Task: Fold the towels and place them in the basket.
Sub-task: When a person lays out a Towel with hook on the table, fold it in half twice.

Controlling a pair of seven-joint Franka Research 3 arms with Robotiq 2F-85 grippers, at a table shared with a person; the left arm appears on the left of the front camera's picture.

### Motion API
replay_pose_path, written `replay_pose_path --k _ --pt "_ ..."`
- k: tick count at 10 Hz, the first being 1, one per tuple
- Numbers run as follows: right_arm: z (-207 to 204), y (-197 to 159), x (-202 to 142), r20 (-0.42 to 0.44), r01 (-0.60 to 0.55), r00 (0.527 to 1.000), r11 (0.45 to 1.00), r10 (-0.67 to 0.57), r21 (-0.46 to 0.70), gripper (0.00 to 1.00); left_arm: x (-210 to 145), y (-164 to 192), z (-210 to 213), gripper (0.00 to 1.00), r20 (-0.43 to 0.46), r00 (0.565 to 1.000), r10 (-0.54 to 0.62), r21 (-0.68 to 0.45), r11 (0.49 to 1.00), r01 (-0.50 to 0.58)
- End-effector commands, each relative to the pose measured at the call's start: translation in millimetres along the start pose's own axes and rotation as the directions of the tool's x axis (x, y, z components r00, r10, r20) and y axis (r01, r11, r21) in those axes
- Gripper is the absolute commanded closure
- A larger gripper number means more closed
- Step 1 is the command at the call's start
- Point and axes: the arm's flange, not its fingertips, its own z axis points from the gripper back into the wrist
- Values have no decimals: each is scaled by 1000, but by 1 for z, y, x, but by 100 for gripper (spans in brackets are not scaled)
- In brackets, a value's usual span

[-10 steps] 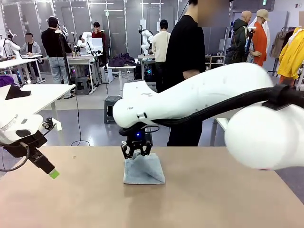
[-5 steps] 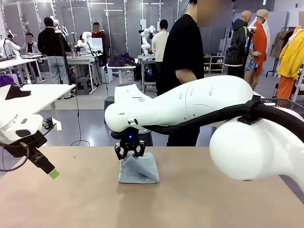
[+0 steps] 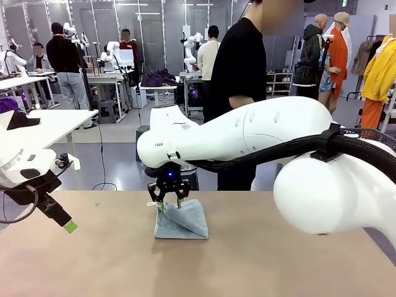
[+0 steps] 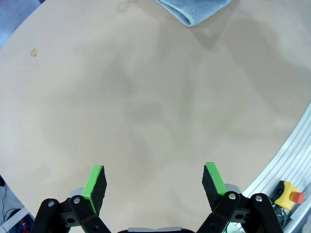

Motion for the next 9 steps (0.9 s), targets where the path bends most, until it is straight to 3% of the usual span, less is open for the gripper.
replay_pose_path --k 1,2,5,6,7,9 --pt "16 -4 -10 26 -1 1000 999 0 41 8 3 0 0 0 -5 1000 7 12 1000 -7" --pt "21 -5 -13 38 -4 999 999 2 52 0 3 0 0 0 -5 1000 7 12 1000 -7" --pt "30 -23 -17 61 1 998 994 -7 113 0 3 0 0 0 -5 1000 7 12 1000 -7" --pt "26 -33 -15 33 18 999 995 -22 97 0 3 0 0 0 -5 1000 7 12 1000 -7" --pt "33 -8 -2 56 13 998 998 -17 63 0 3 0 0 0 -5 1000 7 12 1000 -7" --pt "33 -8 -2 56 13 998 998 -17 63 0 3 0 0 0 -5 1000 7 12 1000 -7"
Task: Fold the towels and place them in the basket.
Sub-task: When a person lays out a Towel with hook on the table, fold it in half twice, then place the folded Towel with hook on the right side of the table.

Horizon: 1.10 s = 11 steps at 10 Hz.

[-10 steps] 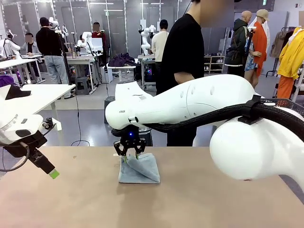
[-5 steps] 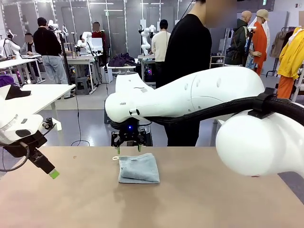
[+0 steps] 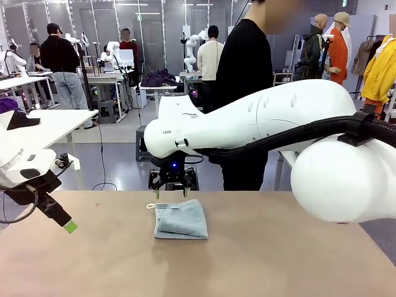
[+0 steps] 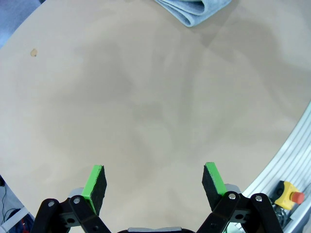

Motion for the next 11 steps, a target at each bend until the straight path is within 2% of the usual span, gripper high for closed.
replay_pose_path --k 1,11 --pt "3 6 3 8 -4 1000 1000 4 -6 0 3 0 0 0 -6 1000 6 13 1000 -6" --pt "3 6 3 8 -4 1000 1000 4 -6 0 3 0 0 0 -6 1000 6 13 1000 -6"
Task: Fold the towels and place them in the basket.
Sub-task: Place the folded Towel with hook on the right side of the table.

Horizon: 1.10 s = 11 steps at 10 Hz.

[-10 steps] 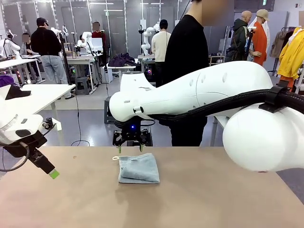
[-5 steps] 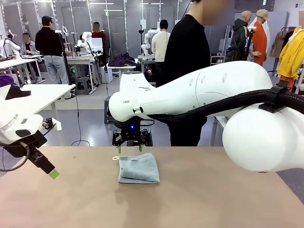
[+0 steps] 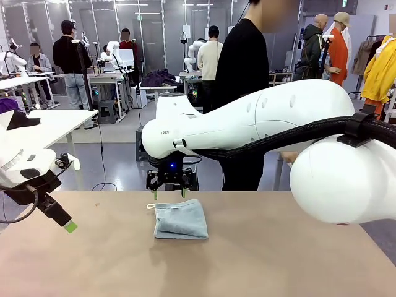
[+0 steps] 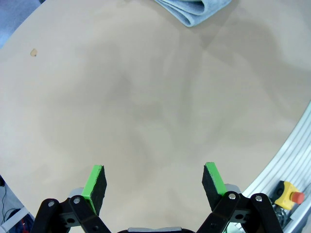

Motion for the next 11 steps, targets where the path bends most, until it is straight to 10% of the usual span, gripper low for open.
replay_pose_path --k 1,6,11 --pt "0 0 0 0 0 1000 1000 0 0 0 3 0 0 0 -6 1000 6 13 1000 -6" --pt "37 -92 -62 -10 40 999 963 -38 266 0 3 0 0 0 -6 1000 6 13 1000 -6" --pt "-20 -177 -60 -83 139 990 844 -112 517 0 3 0 0 0 -6 1000 6 13 1000 -6"
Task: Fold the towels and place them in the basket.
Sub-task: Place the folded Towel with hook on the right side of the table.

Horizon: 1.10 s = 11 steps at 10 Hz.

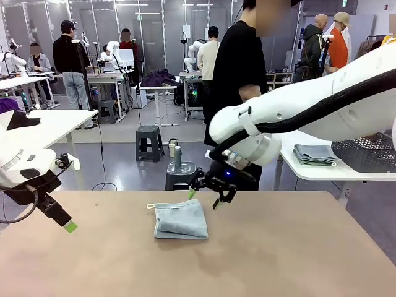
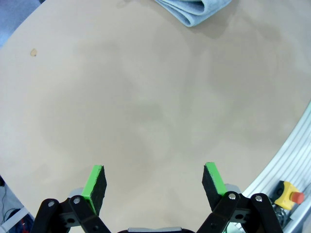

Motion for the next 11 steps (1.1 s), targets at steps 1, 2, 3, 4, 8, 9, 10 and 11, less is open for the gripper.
replay_pose_path --k 1,2,3,4,8,9,10,11 --pt "-15 -22 5 -9 -10 1000 995 11 97 0 3 0 0 0 -6 1000 6 13 1000 -6" --pt "-20 -34 11 -19 -10 1000 991 13 135 0 3 0 0 0 -6 1000 6 13 1000 -6" --pt "-27 -44 16 -32 -13 999 985 19 171 0 3 0 0 0 -6 1000 6 13 1000 -6" --pt "-35 -50 19 -38 -25 999 984 32 176 0 3 0 0 0 -6 1000 6 13 1000 -6" --pt "-66 -55 35 -6 -39 999 977 42 211 0 3 0 0 0 -6 1000 6 13 1000 -6" --pt "-69 -54 36 -3 -46 999 974 47 223 0 3 0 0 0 -6 1000 6 13 1000 -6" --pt "-72 -53 38 -6 -46 999 972 48 229 0 3 0 0 0 -6 1000 6 13 1000 -6" --pt "-75 -52 38 -7 -49 999 970 52 238 0 3 0 0 0 -6 1000 6 13 1000 -6"
